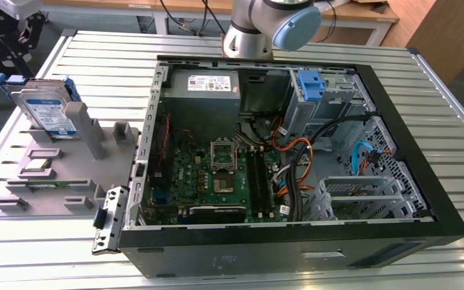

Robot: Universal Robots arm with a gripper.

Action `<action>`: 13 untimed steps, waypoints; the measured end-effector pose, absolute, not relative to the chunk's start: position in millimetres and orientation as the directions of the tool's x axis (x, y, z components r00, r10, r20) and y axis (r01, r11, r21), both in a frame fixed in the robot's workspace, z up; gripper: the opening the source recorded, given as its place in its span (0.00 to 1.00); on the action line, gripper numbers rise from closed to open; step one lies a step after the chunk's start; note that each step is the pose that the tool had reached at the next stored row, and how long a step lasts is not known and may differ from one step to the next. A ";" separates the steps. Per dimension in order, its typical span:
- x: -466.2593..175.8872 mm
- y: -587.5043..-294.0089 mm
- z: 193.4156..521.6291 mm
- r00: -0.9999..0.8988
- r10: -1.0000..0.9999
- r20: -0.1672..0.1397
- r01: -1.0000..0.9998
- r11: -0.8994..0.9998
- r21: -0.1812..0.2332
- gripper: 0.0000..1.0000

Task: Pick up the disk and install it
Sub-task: 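Pick up the disk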

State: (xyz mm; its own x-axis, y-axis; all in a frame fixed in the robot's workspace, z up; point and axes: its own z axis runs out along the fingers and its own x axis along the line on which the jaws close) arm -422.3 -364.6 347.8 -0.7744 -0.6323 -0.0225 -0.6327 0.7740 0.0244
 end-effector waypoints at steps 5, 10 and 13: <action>-422.3 -364.6 347.5 -0.714 -0.700 -0.023 -0.700 0.714 0.024 0.11; -422.3 -364.6 347.2 -0.647 -0.762 -0.022 -0.762 0.647 0.024 0.11; -422.3 -364.6 347.0 -0.605 -0.796 -0.022 -0.796 0.604 0.024 0.11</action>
State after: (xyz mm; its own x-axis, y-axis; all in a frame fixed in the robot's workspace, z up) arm -422.3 -364.6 347.0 -0.6049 -0.7960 -0.0225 -0.7963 0.6045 0.0244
